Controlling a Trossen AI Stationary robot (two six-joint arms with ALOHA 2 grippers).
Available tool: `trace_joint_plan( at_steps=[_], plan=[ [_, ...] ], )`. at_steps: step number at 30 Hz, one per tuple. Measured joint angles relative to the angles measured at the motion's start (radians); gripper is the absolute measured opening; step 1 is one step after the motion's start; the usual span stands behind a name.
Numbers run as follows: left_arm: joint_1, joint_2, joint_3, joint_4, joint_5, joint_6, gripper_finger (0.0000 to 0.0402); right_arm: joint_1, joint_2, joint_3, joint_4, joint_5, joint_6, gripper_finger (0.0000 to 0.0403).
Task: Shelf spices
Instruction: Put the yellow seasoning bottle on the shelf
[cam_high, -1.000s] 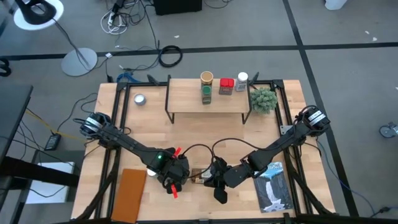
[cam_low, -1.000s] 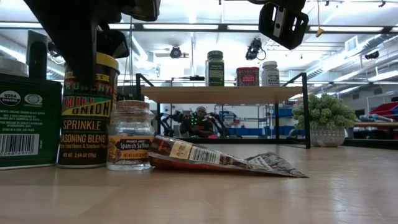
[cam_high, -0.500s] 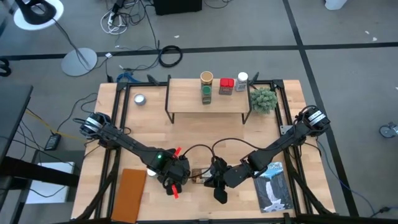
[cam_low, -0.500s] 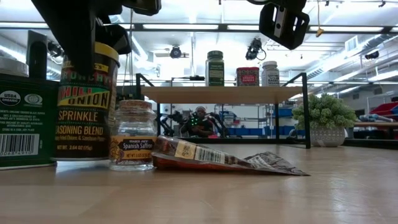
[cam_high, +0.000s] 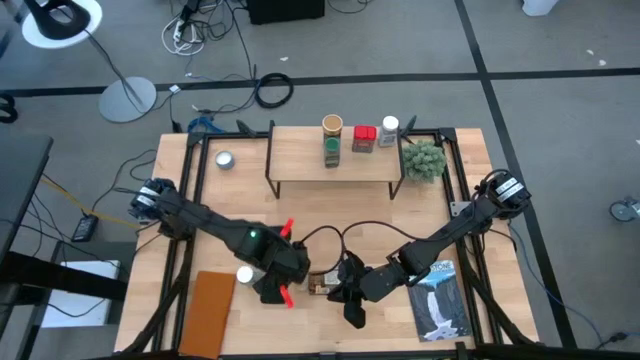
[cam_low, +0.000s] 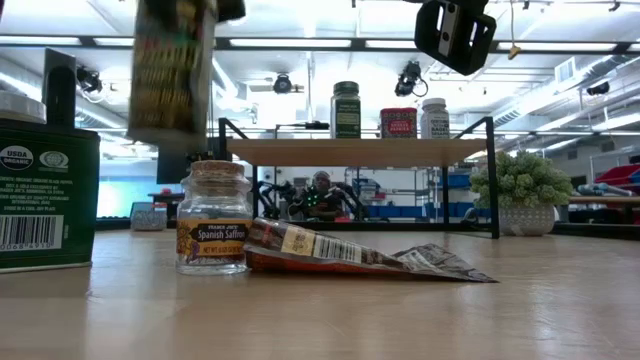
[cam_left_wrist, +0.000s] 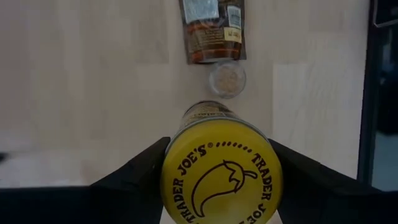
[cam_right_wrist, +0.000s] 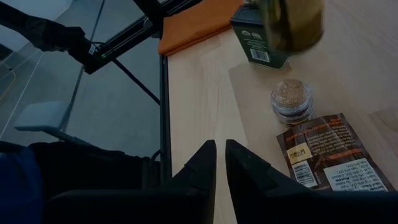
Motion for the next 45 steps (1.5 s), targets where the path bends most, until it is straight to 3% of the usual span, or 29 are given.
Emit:
trace_joint_plan(
  at_steps=[7, 16, 23, 32, 39, 45],
  plan=[
    [0.117, -0.001, 0.218, -0.187, -0.011, 0.166, 0.0234, 0.000, 0.000, 0.000, -0.001, -0.026, 0.000, 0.0038],
    [0.371, -0.001, 0.392, -0.311, -0.044, 0.377, 0.0234, 0.000, 0.000, 0.000, -0.001, -0.026, -0.002, 0.0038],
    [0.614, -0.002, 0.409, -0.297, -0.035, 0.553, 0.0234, 0.000, 0.000, 0.000, -0.001, -0.026, -0.011, 0.0038],
    [0.889, 0.008, 0.411, -0.189, 0.096, 0.749, 0.0234, -0.001, 0.000, 0.000, -0.001, -0.025, -0.011, 0.0038],
    [1.039, 0.079, 0.411, -0.176, 0.105, 0.843, 0.0234, -0.002, 0.000, 0.000, 0.002, -0.025, -0.003, 0.0038],
    [1.095, 0.112, 0.411, -0.165, 0.106, 0.888, 0.0234, -0.002, 0.000, 0.000, 0.014, -0.024, 0.039, 0.0038]
  ],
)
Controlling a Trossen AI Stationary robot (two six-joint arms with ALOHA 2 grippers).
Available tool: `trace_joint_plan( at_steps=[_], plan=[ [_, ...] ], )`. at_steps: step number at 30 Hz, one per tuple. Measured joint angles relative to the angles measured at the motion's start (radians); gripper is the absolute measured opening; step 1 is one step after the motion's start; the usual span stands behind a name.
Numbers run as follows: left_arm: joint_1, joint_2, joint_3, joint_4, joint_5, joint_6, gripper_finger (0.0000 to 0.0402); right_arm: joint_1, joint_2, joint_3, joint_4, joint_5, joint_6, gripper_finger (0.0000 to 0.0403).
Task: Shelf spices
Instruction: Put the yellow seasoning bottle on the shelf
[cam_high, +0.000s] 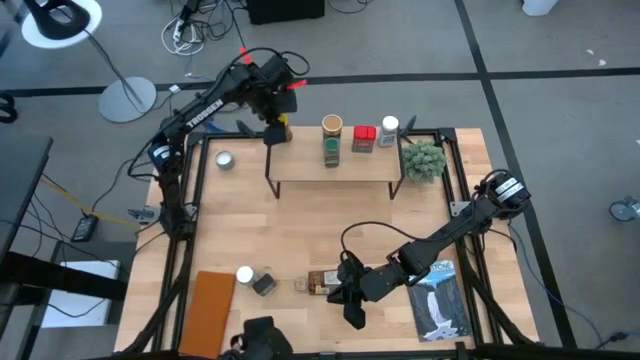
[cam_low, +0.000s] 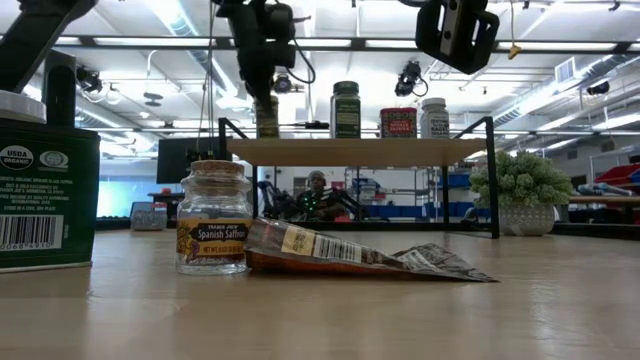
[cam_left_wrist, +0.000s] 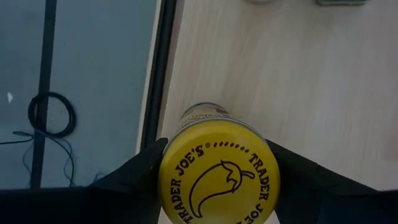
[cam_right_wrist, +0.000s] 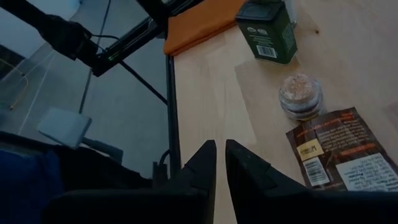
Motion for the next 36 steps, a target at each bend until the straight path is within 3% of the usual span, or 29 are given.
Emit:
trace_joint_plan(
  at_steps=[26, 33, 36],
  plan=[
    [-0.012, 0.002, 0.000, 0.008, -0.061, -0.065, 0.0235, 0.000, 0.000, 0.000, 0.000, 0.001, 0.002, 0.0038],
    [-0.012, 0.002, -0.001, 0.011, 0.092, -0.068, 0.0235, 0.001, 0.000, 0.000, 0.000, 0.001, 0.002, 0.0038],
    [-0.013, 0.002, -0.001, 0.005, 0.104, -0.068, 0.0235, 0.001, 0.000, 0.000, 0.000, 0.001, 0.002, 0.0038]
  ],
)
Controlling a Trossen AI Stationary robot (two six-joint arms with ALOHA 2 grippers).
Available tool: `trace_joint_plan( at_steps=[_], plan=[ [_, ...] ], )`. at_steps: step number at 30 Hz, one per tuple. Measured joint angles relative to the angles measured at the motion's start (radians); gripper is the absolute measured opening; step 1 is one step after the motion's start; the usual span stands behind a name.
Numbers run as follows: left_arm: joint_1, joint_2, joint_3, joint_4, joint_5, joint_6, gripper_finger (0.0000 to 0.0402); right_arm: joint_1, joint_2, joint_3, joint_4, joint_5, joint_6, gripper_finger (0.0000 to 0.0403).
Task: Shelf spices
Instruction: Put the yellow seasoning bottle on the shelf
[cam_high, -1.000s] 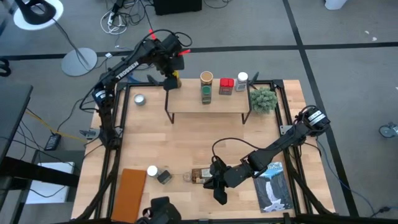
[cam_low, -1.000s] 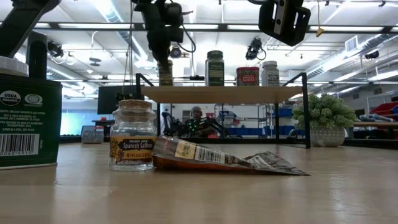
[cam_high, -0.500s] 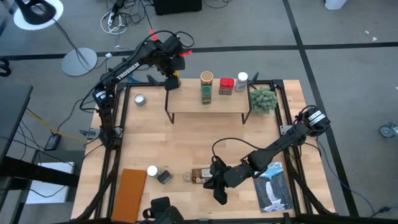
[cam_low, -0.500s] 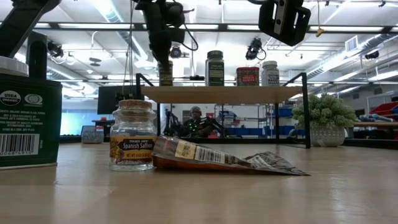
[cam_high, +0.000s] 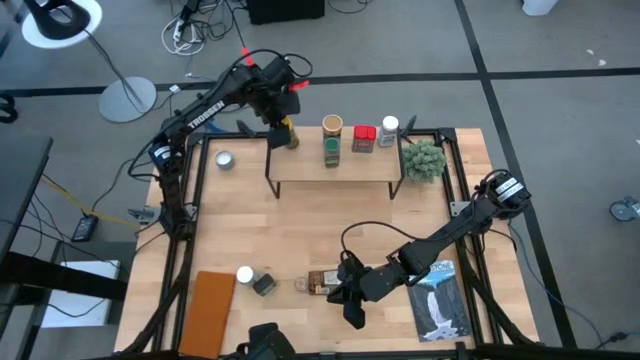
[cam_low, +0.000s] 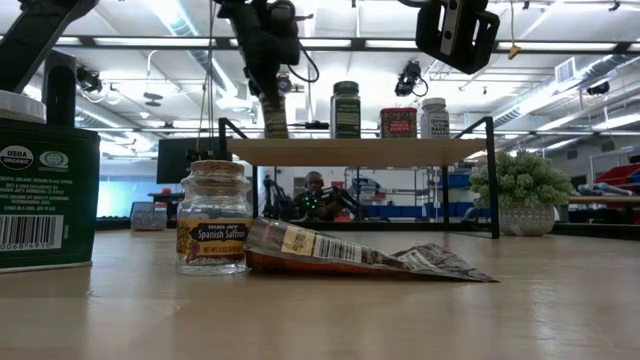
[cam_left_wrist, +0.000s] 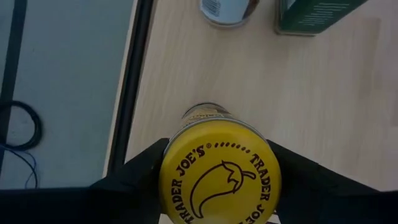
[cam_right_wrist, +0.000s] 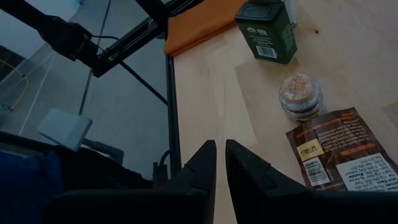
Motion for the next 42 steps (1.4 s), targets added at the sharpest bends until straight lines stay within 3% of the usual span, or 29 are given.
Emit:
trace_joint_plan(
  at_steps=[13, 26, 42],
  plan=[
    [0.002, 0.000, 0.000, -0.041, -0.082, -0.002, 0.0235, 0.000, 0.000, 0.000, 0.000, 0.000, 0.000, 0.0038],
    [0.003, 0.000, 0.000, -0.066, -0.049, 0.003, 0.0236, 0.000, 0.000, 0.000, 0.000, 0.000, 0.006, 0.0038],
    [0.003, 0.000, 0.000, -0.068, -0.049, 0.001, 0.0326, 0.000, 0.000, 0.000, 0.000, 0.000, 0.008, 0.0038]
  ],
)
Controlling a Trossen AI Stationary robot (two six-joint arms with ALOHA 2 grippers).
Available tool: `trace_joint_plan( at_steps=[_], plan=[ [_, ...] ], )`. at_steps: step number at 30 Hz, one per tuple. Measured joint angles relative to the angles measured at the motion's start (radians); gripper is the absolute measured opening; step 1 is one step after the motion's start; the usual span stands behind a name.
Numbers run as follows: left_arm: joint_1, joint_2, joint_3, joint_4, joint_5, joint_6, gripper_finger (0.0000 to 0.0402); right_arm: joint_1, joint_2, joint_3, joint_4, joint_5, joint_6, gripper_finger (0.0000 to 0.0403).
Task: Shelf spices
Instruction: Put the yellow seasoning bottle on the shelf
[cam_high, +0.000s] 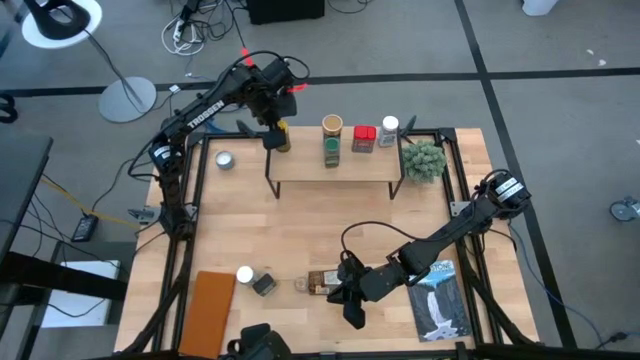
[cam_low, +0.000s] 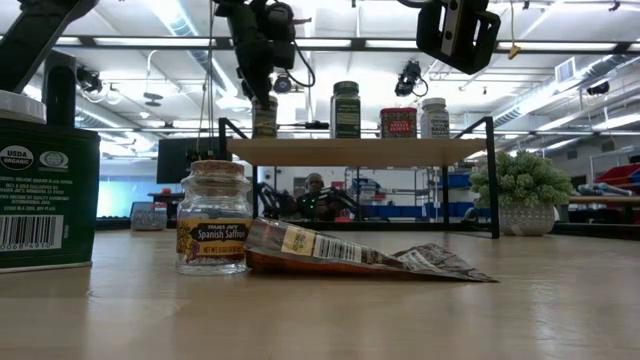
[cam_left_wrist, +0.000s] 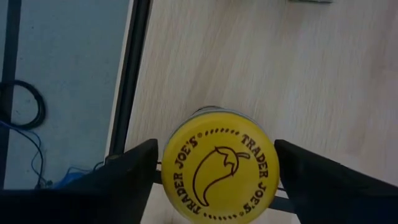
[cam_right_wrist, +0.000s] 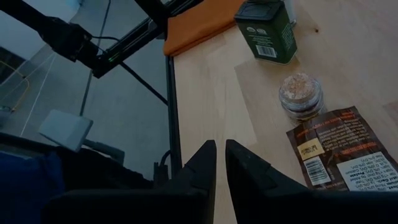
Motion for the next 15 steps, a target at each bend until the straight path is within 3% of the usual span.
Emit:
trace_joint_plan(
  at_steps=[15],
  plan=[
    [0.000, -0.010, 0.000, -0.006, -0.035, -0.004, 0.0398, 0.000, 0.000, 0.000, 0.000, 0.000, -0.005, 0.0038]
  ],
)
